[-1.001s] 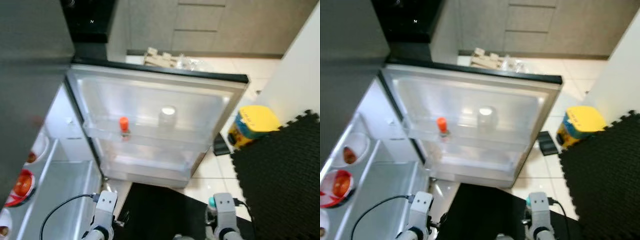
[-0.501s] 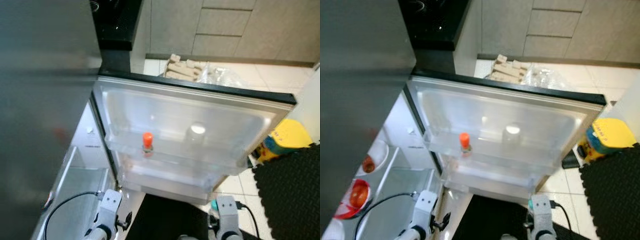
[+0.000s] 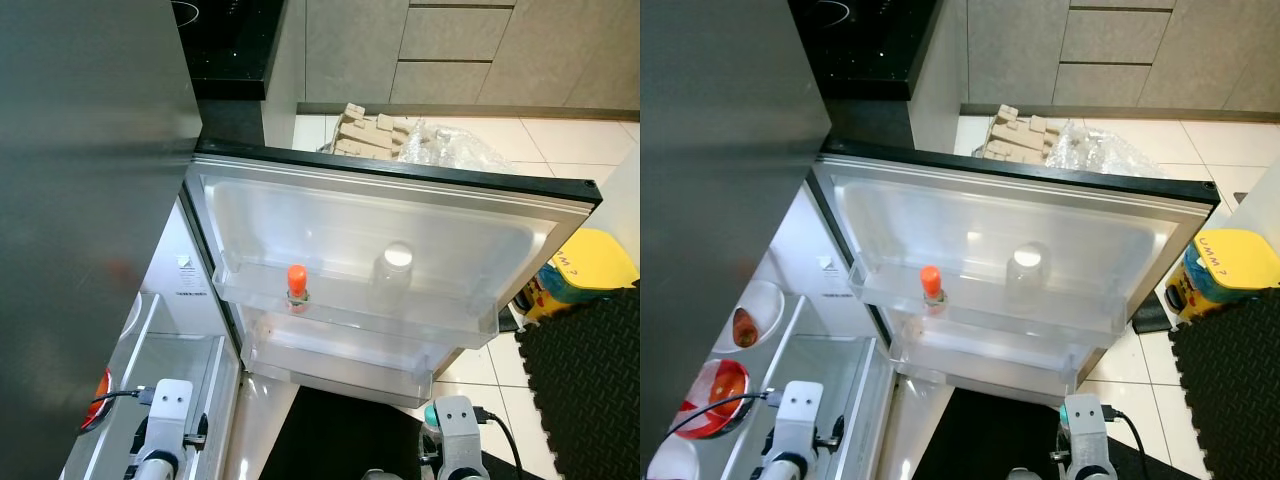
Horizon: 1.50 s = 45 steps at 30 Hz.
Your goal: Restocking fridge
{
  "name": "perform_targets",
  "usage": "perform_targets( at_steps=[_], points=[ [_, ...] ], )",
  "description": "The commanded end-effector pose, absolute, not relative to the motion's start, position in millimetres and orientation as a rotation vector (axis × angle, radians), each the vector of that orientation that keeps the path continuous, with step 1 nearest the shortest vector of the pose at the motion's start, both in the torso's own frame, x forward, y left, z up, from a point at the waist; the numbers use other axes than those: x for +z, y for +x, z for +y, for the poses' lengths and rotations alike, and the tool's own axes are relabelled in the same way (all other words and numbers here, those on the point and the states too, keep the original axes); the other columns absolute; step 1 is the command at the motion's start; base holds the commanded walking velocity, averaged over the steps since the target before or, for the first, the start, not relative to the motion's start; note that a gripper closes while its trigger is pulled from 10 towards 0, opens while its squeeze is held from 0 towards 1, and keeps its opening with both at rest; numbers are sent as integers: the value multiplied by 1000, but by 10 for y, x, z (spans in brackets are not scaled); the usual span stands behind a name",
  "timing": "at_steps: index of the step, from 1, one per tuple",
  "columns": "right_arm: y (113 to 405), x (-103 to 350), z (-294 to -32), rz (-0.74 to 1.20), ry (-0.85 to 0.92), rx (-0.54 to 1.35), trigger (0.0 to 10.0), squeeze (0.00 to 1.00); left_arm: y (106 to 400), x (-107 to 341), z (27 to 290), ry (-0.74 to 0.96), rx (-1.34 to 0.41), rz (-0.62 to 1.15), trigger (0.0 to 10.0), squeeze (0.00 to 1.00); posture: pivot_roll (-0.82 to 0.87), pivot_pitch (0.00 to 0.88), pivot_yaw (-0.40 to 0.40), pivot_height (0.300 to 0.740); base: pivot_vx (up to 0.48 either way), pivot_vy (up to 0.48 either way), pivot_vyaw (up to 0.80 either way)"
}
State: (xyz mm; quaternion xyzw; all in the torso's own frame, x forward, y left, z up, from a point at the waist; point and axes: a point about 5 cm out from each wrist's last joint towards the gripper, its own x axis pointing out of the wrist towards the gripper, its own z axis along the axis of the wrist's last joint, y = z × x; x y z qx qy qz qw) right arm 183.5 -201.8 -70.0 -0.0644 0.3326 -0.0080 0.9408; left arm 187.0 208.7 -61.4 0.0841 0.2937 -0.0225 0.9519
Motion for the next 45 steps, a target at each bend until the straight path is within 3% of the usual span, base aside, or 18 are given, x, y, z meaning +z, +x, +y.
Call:
perform_targets(
  at_steps=[1,14,28,45],
  points=[
    [1791,-723,-2002,690,-145,6,10000,0,1739,-681,2087,186,-105,643,10000,0,-172,120,20,740,0,0,0],
    [1802,-720,-1983,687,-153,21,10000,0,1722,-718,1774,87,-205,628,10000,0,-174,129,14,740,0,0,0],
    [1801,-719,-1996,689,-155,17,10000,0,1762,-699,1731,50,-210,612,10000,0,-175,132,17,740,0,-303,0],
    [1829,-705,-1947,671,-175,56,10000,0,1764,-691,1783,50,-201,609,10000,0,-173,132,21,740,0,0,0]
  ],
)
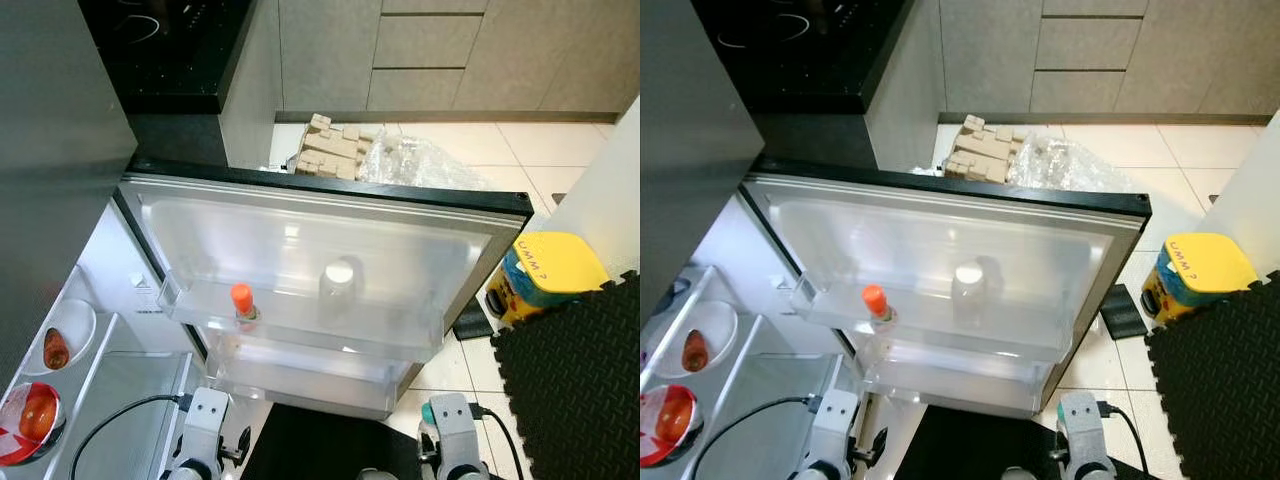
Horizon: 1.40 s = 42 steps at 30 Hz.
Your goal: Restocking fridge
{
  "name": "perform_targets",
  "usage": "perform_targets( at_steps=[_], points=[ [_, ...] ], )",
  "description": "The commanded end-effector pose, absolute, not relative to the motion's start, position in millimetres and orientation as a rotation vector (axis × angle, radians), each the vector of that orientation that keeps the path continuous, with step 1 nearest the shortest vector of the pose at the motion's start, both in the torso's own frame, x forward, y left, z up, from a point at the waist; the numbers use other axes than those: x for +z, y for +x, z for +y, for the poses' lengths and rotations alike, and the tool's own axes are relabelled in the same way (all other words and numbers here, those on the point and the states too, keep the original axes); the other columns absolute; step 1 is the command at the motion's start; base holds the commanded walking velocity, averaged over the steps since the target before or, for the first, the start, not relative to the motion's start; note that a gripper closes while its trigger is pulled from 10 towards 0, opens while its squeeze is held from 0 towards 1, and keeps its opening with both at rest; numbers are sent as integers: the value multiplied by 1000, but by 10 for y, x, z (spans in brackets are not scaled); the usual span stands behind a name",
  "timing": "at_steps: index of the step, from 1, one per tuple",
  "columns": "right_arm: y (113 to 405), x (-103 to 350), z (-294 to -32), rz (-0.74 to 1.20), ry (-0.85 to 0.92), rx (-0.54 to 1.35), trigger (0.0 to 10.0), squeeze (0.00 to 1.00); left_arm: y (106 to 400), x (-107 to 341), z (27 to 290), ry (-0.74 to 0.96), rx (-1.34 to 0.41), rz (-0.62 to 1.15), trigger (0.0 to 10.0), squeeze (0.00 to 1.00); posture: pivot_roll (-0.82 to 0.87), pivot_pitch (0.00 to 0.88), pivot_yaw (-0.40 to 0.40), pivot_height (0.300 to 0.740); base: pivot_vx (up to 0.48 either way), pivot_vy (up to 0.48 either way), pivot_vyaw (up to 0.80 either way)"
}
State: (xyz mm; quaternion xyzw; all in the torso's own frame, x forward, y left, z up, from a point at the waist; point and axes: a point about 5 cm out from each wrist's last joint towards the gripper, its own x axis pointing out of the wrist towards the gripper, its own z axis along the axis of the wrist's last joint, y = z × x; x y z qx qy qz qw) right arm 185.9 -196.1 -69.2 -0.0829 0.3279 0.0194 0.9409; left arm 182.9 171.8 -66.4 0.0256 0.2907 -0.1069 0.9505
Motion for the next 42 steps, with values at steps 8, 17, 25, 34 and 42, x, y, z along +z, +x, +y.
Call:
perform_targets(
  at_steps=[8,17,25,34,42],
  points=[
    [1902,-655,-1885,624,-204,141,10000,0,1742,-683,1743,108,-304,599,10000,0,-172,135,22,740,0,0,0],
    [1896,-658,-1846,618,-209,157,10000,0,1757,-678,1742,93,-265,591,10000,0,-173,138,22,740,0,0,0],
    [1959,-616,-1819,583,-214,175,10000,0,1754,-682,1729,87,-269,594,10000,0,-176,140,23,740,0,-199,0],
    [1984,-600,-1816,573,-216,178,10000,0,1765,-680,1769,59,-223,597,10000,0,-174,140,20,740,0,-213,0],
    [1973,-607,-1803,575,-221,189,10000,0,1756,-682,1777,56,-225,598,10000,0,-176,140,20,740,0,0,0]
  ],
)
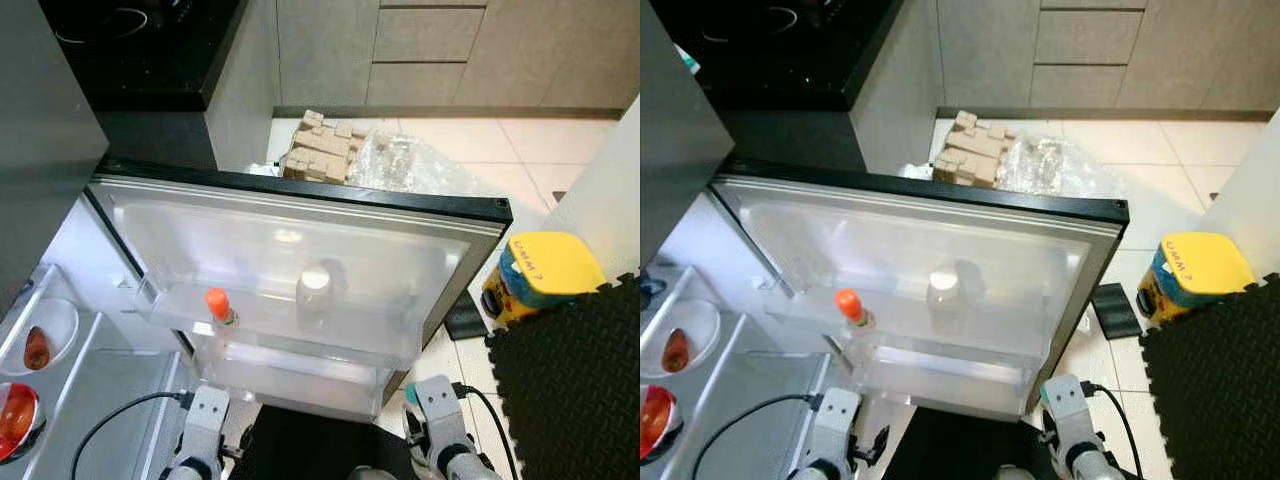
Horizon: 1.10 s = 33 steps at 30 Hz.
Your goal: Restocking fridge
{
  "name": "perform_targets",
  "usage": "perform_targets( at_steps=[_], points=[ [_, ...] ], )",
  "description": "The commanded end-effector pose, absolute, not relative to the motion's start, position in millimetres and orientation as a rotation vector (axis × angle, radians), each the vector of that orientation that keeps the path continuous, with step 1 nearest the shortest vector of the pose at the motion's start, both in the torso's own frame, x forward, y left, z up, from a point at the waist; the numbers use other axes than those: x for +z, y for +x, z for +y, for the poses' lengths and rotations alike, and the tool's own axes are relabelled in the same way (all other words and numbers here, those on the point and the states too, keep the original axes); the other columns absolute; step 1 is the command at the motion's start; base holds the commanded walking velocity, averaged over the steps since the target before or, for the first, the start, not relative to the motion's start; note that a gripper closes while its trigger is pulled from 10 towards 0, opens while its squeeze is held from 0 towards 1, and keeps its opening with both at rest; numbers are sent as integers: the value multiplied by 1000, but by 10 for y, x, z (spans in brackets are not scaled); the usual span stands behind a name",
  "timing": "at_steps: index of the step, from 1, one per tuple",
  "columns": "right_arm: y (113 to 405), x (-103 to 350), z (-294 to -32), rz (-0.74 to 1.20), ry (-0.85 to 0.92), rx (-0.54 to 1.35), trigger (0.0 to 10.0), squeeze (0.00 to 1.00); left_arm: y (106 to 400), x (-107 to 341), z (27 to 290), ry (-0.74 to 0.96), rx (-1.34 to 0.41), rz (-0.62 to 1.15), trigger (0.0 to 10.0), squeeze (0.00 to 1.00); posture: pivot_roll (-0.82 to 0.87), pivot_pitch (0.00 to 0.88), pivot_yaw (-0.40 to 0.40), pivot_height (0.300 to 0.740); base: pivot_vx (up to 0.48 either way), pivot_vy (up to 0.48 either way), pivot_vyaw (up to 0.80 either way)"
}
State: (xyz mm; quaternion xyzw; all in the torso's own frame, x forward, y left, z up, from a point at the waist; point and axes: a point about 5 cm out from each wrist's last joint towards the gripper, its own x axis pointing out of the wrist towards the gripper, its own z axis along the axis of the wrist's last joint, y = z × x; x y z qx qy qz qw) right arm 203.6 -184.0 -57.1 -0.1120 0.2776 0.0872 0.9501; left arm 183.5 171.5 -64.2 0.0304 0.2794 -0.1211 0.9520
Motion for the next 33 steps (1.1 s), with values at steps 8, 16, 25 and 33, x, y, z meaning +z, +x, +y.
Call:
perform_targets(
  at_steps=[8,16,25,33],
  points=[
    [1970,-609,-1799,576,-230,202,10000,0,1743,-681,1780,49,-222,593,10000,0,-177,133,18,740,0,0,0],
    [1963,-612,-1799,578,-236,209,10000,0,1732,-675,1770,85,-258,586,10000,0,-177,127,17,740,0,-240,0],
    [1950,-617,-1799,579,-241,213,10000,0,1711,-690,1776,51,-231,594,10000,0,-181,121,17,740,0,-160,0],
    [1955,-614,-1798,577,-246,218,10000,0,1703,-710,1816,47,-220,619,10000,0,-181,120,16,740,0,0,0]
  ],
)
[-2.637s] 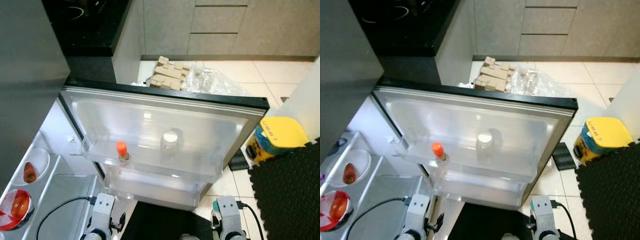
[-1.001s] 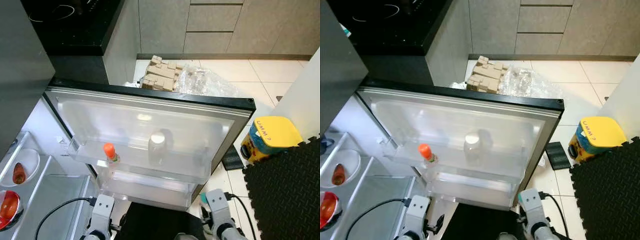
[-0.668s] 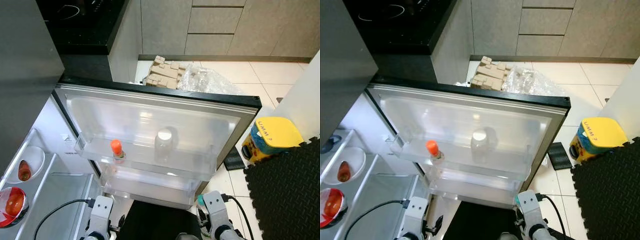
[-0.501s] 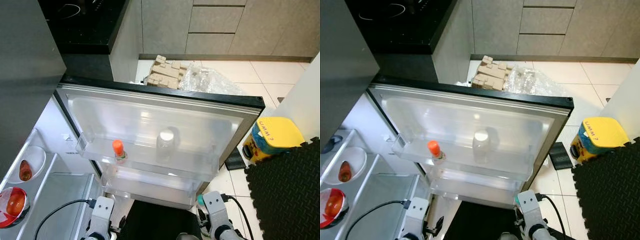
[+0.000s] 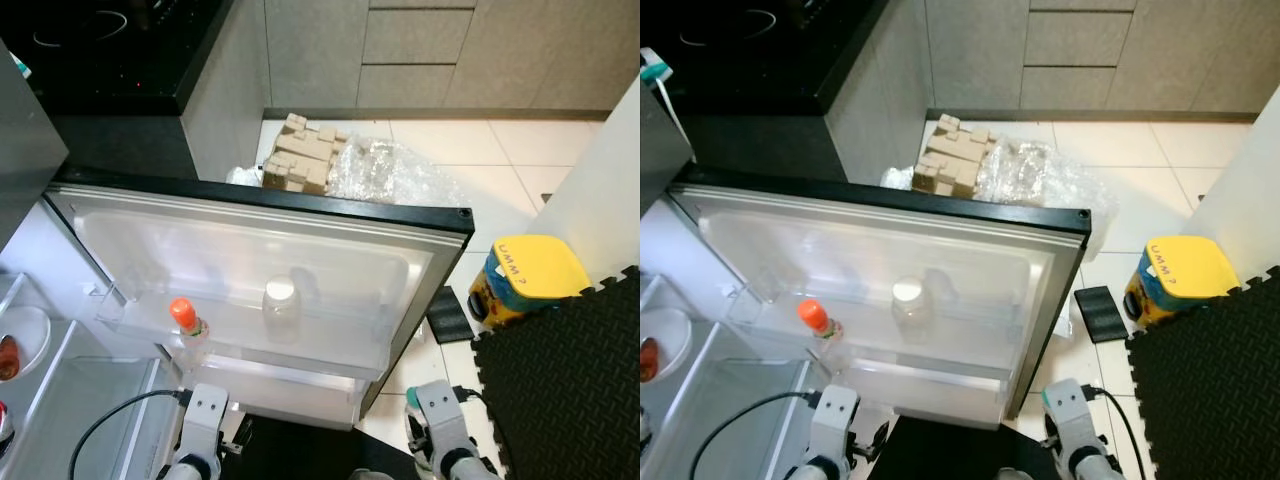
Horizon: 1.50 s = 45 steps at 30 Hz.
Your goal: Restocking fridge
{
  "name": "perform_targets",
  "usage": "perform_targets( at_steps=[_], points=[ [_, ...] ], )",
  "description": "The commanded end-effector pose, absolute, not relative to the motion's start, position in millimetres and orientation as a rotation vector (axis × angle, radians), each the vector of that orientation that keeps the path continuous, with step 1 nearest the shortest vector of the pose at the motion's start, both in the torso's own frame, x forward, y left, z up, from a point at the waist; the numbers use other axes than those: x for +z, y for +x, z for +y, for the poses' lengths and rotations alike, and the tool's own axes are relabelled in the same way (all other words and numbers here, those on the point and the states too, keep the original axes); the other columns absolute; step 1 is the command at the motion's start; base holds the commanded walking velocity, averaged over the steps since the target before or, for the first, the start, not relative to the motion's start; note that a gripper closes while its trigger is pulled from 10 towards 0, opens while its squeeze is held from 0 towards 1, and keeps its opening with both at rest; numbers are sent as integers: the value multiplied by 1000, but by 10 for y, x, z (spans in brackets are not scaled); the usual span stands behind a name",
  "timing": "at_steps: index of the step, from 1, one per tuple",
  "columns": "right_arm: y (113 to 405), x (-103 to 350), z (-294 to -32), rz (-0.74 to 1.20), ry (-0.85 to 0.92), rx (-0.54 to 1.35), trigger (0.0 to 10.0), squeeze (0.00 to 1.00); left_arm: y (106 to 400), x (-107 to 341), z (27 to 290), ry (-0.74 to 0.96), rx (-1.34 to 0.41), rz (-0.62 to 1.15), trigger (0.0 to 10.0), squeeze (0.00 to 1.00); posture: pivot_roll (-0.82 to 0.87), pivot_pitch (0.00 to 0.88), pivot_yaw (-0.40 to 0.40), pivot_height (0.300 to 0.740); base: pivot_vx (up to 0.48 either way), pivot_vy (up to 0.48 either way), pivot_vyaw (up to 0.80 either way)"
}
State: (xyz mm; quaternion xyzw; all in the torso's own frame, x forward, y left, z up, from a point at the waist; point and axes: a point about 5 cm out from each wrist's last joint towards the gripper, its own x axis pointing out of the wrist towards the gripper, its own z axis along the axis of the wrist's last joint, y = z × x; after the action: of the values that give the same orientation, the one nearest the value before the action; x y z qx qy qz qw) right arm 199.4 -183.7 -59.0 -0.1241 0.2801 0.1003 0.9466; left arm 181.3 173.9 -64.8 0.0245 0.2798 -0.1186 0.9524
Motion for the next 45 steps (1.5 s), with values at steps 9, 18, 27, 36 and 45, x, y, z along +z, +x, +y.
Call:
perform_targets(
  at_steps=[9,18,27,36,45],
  points=[
    [2067,-540,-1717,523,-215,250,10000,0,1667,-702,1839,58,-243,604,10000,0,-184,124,18,740,0,0,0],
    [2331,-249,-1346,315,-94,527,10000,0,1792,-516,1892,137,-385,453,10000,0,-175,128,-2,740,0,0,0],
    [2468,-90,-1153,230,-95,626,10000,0,1862,-473,1844,123,-384,419,10000,0,-173,135,-2,740,0,0,0],
    [2367,-158,-1106,257,-135,703,10000,0,1787,-513,1815,133,-425,442,10000,0,-169,139,4,740,0,0,0],
    [2265,-223,-1161,279,-213,748,10000,0,1747,-535,1828,128,-422,459,10000,0,-170,142,10,735,0,0,0]
  ],
)
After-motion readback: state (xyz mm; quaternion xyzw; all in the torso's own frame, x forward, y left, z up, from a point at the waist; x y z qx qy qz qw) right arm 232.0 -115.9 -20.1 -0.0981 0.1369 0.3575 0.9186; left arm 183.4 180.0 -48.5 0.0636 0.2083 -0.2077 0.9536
